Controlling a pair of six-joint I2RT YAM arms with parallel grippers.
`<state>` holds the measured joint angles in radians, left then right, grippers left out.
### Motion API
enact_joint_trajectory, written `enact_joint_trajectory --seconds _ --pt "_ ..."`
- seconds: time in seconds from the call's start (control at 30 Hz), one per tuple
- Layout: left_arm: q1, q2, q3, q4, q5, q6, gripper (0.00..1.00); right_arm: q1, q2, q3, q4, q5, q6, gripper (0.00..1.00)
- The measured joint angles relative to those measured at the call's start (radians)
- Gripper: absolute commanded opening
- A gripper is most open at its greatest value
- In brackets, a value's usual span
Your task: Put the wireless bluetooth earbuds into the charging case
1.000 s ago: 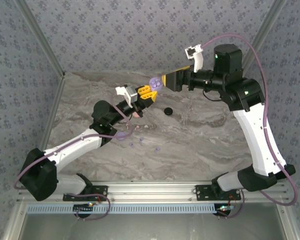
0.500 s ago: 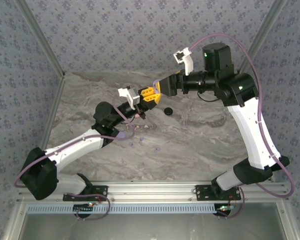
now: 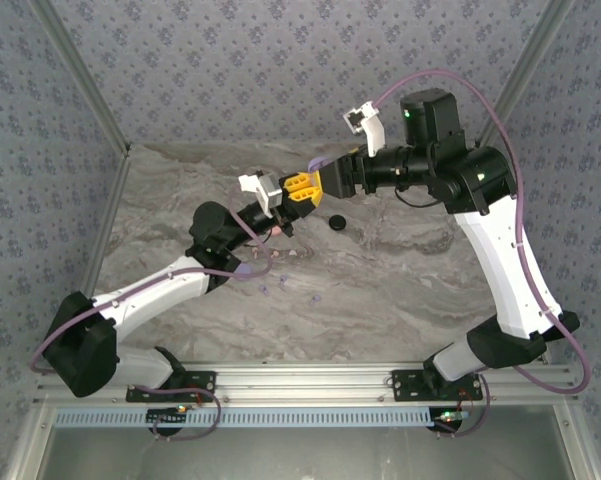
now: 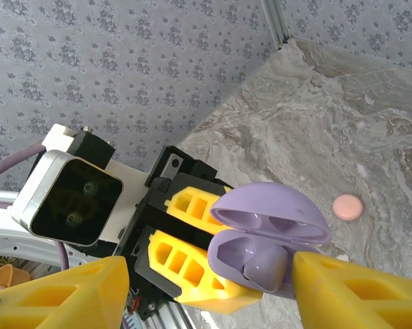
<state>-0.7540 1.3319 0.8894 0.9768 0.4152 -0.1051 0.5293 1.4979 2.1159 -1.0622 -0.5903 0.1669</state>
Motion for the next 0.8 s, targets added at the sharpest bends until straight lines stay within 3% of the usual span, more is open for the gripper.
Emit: enact_joint_trajectory --seconds 0.8 --pt "0.0 0.021 0.006 -0.003 0.008 -0.001 0.0 0.008 0.022 0.002 0.003 0.008 -0.014 0.68"
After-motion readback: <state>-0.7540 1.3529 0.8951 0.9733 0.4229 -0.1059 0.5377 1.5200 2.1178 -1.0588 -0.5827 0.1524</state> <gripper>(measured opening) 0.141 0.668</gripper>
